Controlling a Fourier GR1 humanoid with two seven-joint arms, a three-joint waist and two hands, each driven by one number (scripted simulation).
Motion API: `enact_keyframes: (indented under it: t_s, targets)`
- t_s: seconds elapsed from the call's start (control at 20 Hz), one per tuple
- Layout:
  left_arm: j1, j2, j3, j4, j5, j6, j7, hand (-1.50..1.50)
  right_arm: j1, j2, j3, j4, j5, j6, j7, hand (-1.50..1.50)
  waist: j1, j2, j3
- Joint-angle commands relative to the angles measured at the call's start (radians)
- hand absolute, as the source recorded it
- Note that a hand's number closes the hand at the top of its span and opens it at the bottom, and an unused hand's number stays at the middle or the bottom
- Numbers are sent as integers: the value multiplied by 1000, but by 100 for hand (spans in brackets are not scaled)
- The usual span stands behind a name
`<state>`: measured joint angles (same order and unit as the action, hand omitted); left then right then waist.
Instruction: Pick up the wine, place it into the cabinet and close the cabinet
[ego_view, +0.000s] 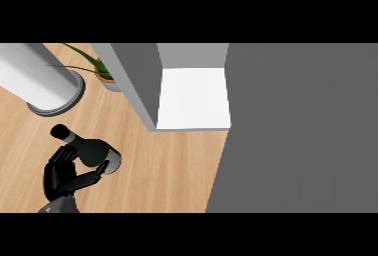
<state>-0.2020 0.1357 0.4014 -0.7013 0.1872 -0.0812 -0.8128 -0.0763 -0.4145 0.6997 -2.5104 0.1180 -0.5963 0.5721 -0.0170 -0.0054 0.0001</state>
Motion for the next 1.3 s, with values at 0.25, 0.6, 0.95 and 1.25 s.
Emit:
enact_keyframes:
  t_s: [0.25, 0.6, 0.95, 1.25]
  targets:
    - [9, 18, -224, -40, -133, -242, 32, 150, 7, -48, -54, -151, 2, -1, 0, -150, -12, -3, 0]
    - [56, -59, -309, -197, -100, -334, 134, 150, 69, -71, -20, -181, 36, -22, 9, -150, 4, -3, 0]
    - [143, -117, -383, -479, -71, -281, 300, 150, 128, -98, -42, -188, 28, -31, -44, -150, 10, -1, 0]
    - [257, -135, -522, -656, -36, -225, 363, 150, 103, -110, -31, -219, 32, -32, -5, -150, 12, -1, -1]
